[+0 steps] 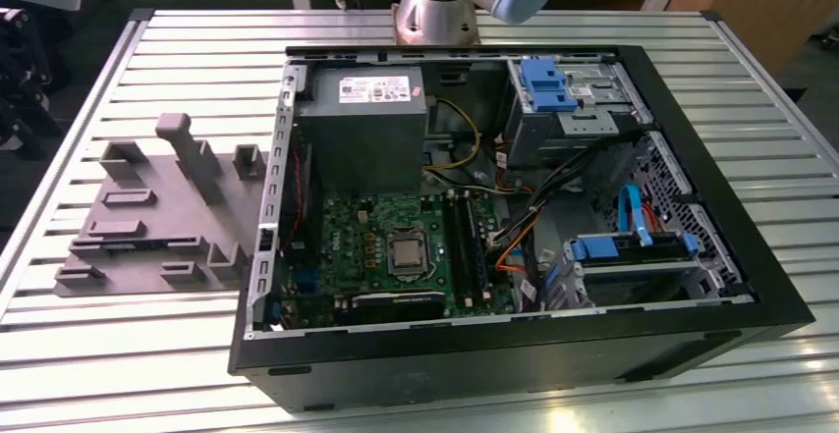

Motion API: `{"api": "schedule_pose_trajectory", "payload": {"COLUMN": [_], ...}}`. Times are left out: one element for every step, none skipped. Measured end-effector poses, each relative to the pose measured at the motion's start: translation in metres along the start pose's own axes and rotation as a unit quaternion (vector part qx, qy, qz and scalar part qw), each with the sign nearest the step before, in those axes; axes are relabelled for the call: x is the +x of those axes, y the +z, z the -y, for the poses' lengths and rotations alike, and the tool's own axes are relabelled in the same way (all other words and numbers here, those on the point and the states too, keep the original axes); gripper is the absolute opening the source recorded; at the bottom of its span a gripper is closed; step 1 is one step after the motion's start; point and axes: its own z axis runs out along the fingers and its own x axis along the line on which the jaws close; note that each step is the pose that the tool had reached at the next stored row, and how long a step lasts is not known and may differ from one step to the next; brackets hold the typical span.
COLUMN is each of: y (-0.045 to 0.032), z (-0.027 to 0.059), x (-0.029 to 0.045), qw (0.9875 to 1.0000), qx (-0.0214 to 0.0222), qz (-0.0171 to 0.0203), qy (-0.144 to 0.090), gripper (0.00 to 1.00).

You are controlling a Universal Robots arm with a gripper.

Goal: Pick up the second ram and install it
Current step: 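Pick up the second ram and move it above second insertion slot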

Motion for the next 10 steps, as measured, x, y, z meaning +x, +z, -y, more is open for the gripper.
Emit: {"api": "schedule_pose_trajectory", "payload": {"y": [0.0017,0.0035,0.0054,0.0071,0.0087,0.0093,0.0093,0.0094,0.0095,0.0096], "z": [0.0001,0.0002,0.0003,0.0003,0.0003,0.0004,0.0004,0.0004,0.0004,0.0004], "x": [0.0009,0.0016,0.0023,0.0025,0.0027,0.0029,0.003,0.003,0.003,0.003], "qw": [1.0,1.0,1.0,1.0,1.0,1.0,1.0,1.0,1.0,1.0], "qx": [-0.0001,-0.0001,-0.0001,-0.0001,-0.0001,-0.0001,-0.0002,-0.0003,-0.0002,-0.0001], "qz": [-0.0001,-0.0001,-0.0001,-0.0001,-0.0001,-0.0001,-0.0002,-0.0002,-0.0001,-0.0001], "qy": [0.0,0.0,0.0,0.0,0.0,0.0,0.0,0.0,0.0,0.0], "gripper": [0.36,0.36,0.36,0.36,0.36,0.36,0.36,0.36,0.36,0.36]}}
